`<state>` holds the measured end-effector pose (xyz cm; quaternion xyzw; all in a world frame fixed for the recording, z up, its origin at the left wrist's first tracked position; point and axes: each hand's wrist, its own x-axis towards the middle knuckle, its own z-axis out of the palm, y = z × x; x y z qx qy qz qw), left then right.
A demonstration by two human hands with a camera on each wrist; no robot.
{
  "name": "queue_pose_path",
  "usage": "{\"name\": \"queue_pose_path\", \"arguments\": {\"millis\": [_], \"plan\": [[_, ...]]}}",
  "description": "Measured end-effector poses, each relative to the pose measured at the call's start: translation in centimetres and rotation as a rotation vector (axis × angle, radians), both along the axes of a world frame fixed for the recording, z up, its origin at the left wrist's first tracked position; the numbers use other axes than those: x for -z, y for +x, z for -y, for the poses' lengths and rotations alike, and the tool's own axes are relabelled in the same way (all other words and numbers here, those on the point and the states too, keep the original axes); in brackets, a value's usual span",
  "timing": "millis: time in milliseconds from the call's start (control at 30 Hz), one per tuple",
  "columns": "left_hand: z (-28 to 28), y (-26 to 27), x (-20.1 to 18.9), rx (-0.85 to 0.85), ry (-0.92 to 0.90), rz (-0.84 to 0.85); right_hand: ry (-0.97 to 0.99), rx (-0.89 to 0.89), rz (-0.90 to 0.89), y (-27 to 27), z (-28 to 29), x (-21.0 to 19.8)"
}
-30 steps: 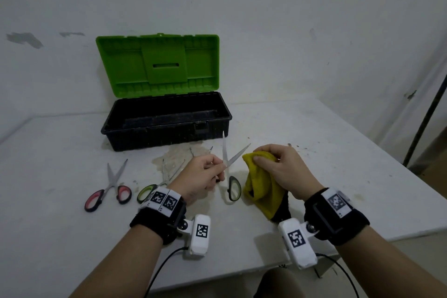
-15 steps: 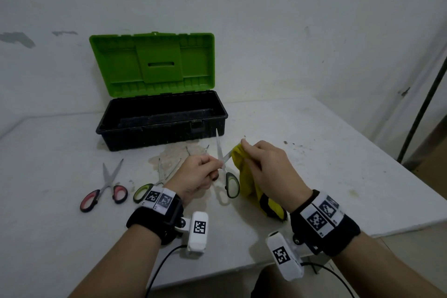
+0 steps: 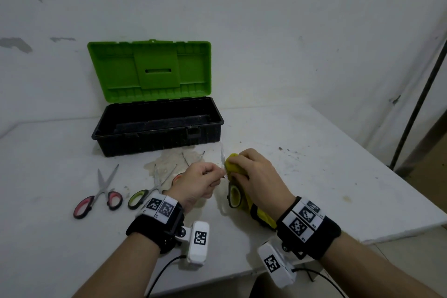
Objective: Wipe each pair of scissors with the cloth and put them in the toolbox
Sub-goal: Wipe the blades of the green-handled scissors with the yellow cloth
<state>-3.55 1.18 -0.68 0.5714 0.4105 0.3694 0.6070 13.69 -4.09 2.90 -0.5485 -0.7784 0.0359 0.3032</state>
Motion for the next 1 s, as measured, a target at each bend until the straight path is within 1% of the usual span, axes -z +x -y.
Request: {"name": "queue_pose_path", "arguments": {"millis": [100,200,367,533,600,700,800,833,900,1000], "plan": [[0.0,0.1,-0.2,-0.013,-0.005,0.014,0.051,-0.014,-0.029,-0.1,0.2,0.0],[-0.1,0.0,-0.3,-0.009,-0.003,0.023,-0.02,-0.021,-0.071,-0.2,0.4,0.1],[0.0,0.0,-0.1,-0.006,0.01,0.023,0.019,-0.034,-0.023,-0.3,0.3,0.9],[0.1,-0.1,0.0,-0.015,0.051,-0.009,0.055,-0.017,-0.006,0.0,-0.1,0.8],[0.0,-0.1,-0.1,-0.023,0.054,-0.012,0.047,0.017,-0.014,0.4,-0.7,0.6],[0.0,-0.2,-0.1,-0.04,0.048,-0.021,0.043,0.106,-0.073,1.7,-2.0,0.0],[0.0,-0.3,0.1,-0.057,0.015,-0.027,0.102,0.174,-0.156,2.9,-2.6,-0.9],[0.0,-0.4,0.1,-0.059,0.0,-0.01,0.137,0.163,-0.169,2.9,-2.4,-1.1],[-0.1,-0.3,-0.1,-0.053,-0.026,0.037,0.163,0.065,-0.136,2.0,-1.5,-1.4],[-0.1,-0.1,-0.3,-0.028,-0.026,0.065,0.089,-0.094,0.023,0.3,-0.3,-0.3]]}}
